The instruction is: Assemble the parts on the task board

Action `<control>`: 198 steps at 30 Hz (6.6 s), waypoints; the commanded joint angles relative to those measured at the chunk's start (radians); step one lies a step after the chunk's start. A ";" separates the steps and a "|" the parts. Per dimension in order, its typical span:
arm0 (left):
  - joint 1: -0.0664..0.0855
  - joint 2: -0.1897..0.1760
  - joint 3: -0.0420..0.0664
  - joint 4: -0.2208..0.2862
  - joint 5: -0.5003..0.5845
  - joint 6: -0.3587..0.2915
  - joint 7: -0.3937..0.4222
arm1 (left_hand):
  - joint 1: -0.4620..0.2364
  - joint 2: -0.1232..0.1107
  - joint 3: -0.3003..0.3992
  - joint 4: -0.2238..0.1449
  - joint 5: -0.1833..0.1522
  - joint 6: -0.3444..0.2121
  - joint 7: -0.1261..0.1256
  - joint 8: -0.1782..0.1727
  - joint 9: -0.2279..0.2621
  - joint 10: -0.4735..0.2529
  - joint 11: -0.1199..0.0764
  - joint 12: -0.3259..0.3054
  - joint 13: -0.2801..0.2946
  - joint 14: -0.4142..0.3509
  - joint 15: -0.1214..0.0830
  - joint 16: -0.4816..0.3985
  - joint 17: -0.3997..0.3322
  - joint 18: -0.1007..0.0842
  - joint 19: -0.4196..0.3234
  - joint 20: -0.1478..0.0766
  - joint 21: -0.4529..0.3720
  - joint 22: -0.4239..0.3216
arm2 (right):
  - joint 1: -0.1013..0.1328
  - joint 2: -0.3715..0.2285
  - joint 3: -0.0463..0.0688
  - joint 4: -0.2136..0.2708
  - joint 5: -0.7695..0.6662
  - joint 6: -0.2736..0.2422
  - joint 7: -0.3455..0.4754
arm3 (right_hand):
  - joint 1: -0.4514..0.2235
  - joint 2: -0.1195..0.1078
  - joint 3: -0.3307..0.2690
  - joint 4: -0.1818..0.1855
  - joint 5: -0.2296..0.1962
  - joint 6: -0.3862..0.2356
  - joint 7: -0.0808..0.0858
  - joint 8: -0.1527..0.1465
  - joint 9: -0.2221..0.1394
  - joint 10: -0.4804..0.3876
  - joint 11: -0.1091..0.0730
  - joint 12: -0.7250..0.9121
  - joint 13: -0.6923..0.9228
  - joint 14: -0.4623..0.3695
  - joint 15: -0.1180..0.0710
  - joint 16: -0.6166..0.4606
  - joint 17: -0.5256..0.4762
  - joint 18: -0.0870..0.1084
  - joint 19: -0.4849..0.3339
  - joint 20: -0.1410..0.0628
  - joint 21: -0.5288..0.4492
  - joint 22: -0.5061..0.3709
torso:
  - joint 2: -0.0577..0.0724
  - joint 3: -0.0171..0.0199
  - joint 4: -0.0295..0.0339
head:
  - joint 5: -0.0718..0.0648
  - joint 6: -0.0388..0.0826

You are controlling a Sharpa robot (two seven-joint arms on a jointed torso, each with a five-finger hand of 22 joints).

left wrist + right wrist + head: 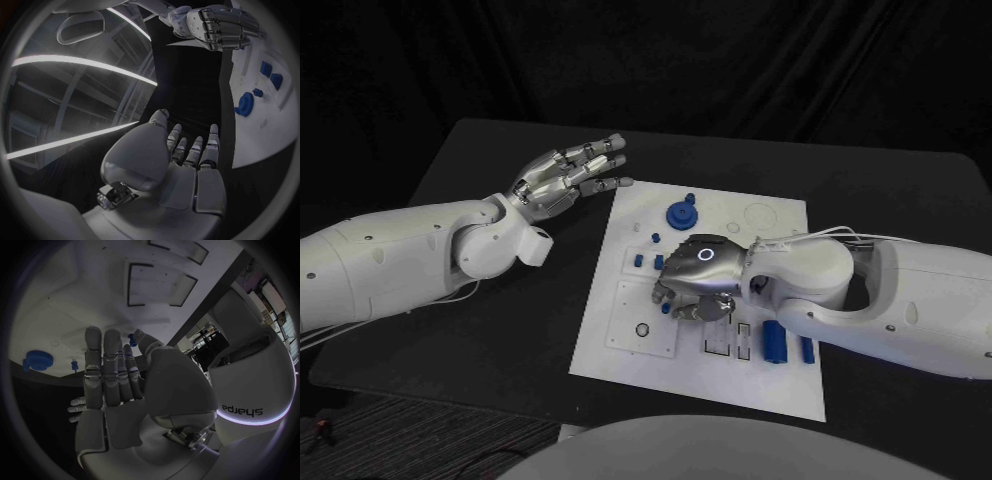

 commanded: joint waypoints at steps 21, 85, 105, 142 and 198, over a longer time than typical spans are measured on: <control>-0.002 -0.014 0.001 0.013 0.007 -0.001 0.022 | 0.001 0.006 0.008 -0.005 -0.002 0.011 0.006 0.005 0.002 0.003 0.012 0.010 0.002 -0.003 0.005 0.006 0.001 0.006 -0.001 -0.001 -0.001 0.000 | 0.122 -0.237 0.000 0.033 0.276 -0.153 0.000 | 0.123 -0.066 -0.194 0.238 -0.046 -0.145 -0.033 0.011 -0.080 -0.290 0.054 -0.098 -0.148 0.048 0.018 0.085 0.034 0.003 0.073 0.017 0.034 0.036 | 0.003 -0.0007 -0.0003 | -0.026 0.000; -0.009 -0.006 0.001 0.000 0.007 0.013 0.007 | 0.015 0.012 0.034 -0.025 0.017 0.014 0.011 0.007 0.002 0.003 0.017 0.012 0.002 -0.005 0.008 0.010 0.001 0.003 0.001 -0.001 -0.002 -0.010 | 0.030 -0.292 -0.001 0.013 0.197 -0.121 0.010 | 0.216 0.041 -0.155 0.119 0.097 0.165 0.010 0.106 0.001 0.161 -0.034 -0.029 -0.148 0.082 -0.029 0.104 0.035 -0.005 0.115 -0.026 0.083 0.063 | 0.002 -0.0003 -0.0002 | -0.018 0.000; -0.012 -0.006 0.001 -0.001 0.007 0.016 -0.011 | 0.020 0.015 0.047 -0.033 0.017 0.022 0.014 0.009 0.003 0.005 0.021 0.016 0.003 -0.006 0.008 0.010 0.001 0.002 0.001 -0.001 -0.002 -0.013 | 0.081 -0.309 0.000 0.074 0.350 -0.208 0.011 | 0.213 0.048 -0.142 0.127 0.086 0.222 -0.008 0.127 0.036 0.199 -0.046 -0.047 -0.151 0.098 -0.039 0.114 0.050 -0.008 0.124 -0.036 0.110 0.067 | 0.002 0.0004 0.0004 | -0.007 0.000; -0.015 0.019 0.001 -0.021 0.007 0.034 -0.014 | 0.022 0.017 0.058 -0.040 0.017 0.025 0.018 0.011 0.003 0.004 0.025 0.015 0.002 -0.009 0.008 0.009 0.000 0.001 -0.002 -0.001 -0.004 -0.019 | 0.002 0.048 0.000 -0.010 0.251 -0.108 0.062 | 0.206 0.048 -0.096 0.111 0.224 0.191 0.012 0.082 0.039 0.178 -0.028 -0.121 -0.161 0.122 -0.027 0.175 0.121 -0.019 0.137 -0.030 0.192 0.082 | 0.003 -0.0011 0.0036 | 0.006 0.000; -0.020 0.030 0.001 -0.037 0.007 0.044 -0.029 | 0.019 0.016 0.066 -0.044 0.013 0.015 0.018 0.008 0.001 0.002 0.025 0.012 0.002 -0.014 0.008 0.007 0.000 0.001 -0.006 -0.002 -0.006 -0.026 | -0.030 0.078 0.000 -0.014 0.184 -0.030 0.035 | 0.189 0.032 -0.070 0.097 0.215 0.178 0.019 0.059 0.035 0.167 -0.020 -0.149 -0.161 0.128 -0.021 0.222 0.166 -0.026 0.142 -0.026 0.247 0.089 | 0.002 -0.0003 -0.0005 | 0.008 0.000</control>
